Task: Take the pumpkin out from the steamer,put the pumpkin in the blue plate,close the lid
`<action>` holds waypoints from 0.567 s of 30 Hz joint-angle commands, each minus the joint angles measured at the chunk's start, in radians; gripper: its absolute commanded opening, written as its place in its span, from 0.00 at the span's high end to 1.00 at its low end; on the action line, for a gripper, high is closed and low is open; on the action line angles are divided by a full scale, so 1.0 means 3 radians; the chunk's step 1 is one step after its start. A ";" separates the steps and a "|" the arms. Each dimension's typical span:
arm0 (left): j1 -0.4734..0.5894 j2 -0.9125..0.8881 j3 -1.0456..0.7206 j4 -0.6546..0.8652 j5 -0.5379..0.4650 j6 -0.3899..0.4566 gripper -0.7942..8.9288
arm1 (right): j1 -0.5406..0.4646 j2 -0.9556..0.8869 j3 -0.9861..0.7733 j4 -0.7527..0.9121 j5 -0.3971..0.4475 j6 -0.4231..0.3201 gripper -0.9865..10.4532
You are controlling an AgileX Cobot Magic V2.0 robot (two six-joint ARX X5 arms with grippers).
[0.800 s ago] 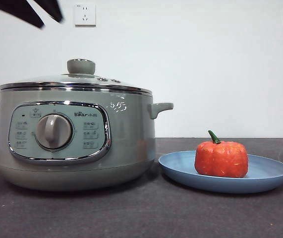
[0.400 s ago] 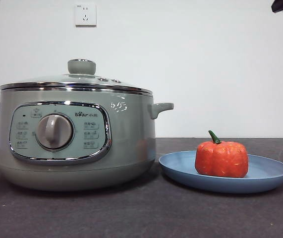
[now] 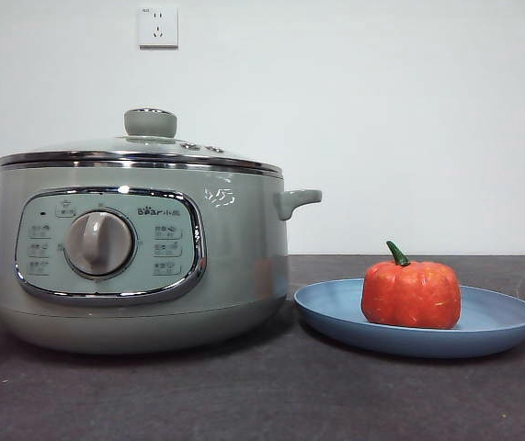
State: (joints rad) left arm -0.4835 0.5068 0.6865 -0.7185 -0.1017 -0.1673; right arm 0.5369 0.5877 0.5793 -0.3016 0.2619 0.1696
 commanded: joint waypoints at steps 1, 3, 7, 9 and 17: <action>-0.0005 -0.0014 -0.0014 -0.0003 0.0000 -0.0076 0.92 | 0.0000 -0.0005 -0.0027 0.0001 0.0032 0.0042 0.93; -0.0005 -0.0014 -0.0014 -0.0003 -0.0001 -0.0076 0.92 | 0.0000 -0.0006 -0.0027 0.0003 0.0025 0.0042 0.93; -0.0010 -0.0017 -0.0015 -0.0001 0.0001 -0.0076 0.92 | 0.0000 -0.0001 -0.0027 0.0001 0.0020 0.0042 0.93; -0.0013 -0.0118 -0.0018 -0.0033 -0.0033 0.0050 0.92 | 0.0000 0.0001 -0.0027 0.0001 0.0020 0.0042 0.93; 0.0724 -0.0924 -0.0659 0.1102 -0.0075 0.0312 0.92 | 0.0000 0.0001 -0.0027 0.0001 0.0022 0.0042 0.93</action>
State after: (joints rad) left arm -0.2962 0.2413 0.5434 -0.4236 -0.1219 -0.0967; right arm 0.5369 0.5888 0.5793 -0.3065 0.2653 0.1726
